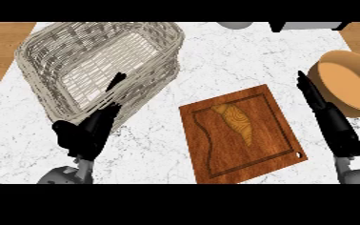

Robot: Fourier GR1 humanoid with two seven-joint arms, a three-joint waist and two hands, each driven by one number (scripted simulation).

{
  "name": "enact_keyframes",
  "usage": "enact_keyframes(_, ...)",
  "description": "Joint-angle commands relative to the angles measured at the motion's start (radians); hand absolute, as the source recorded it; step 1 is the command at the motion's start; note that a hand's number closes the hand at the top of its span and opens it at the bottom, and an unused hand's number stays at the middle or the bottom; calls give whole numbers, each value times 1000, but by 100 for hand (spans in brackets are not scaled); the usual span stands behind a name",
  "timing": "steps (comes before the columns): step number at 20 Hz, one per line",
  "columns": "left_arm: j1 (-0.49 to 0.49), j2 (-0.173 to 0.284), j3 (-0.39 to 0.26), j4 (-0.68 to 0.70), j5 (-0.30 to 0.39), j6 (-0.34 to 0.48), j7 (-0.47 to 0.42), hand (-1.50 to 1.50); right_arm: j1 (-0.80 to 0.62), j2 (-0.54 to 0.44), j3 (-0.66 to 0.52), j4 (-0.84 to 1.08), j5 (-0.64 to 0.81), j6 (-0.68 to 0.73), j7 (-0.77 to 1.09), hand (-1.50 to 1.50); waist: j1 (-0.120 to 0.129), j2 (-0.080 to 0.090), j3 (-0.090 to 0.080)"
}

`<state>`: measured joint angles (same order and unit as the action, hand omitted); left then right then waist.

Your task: Pick the croissant from the cutting board and place it in the pot

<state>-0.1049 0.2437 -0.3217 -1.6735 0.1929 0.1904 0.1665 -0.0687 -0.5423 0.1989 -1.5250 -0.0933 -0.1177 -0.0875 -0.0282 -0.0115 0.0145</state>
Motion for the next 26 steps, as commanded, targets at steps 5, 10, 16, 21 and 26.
enact_keyframes(5,71,209,194,87,-113,54,-12,0,-40,-61,-60,26,-51,64,164,150,53,14,-16)
enact_keyframes(10,123,200,190,120,-119,78,-23,0,-59,-180,-44,-40,365,-198,-134,-150,41,11,-14)
enact_keyframes(16,132,209,215,140,-116,70,-39,0,38,-99,26,-121,372,-202,-188,-150,23,12,-15)
enact_keyframes(21,139,249,248,122,-87,42,-35,0,47,-222,59,-252,420,-68,14,-150,17,9,-17)
enact_keyframes(26,152,233,225,106,-90,43,-52,0,-90,-236,138,-292,465,78,255,-150,48,14,-18)
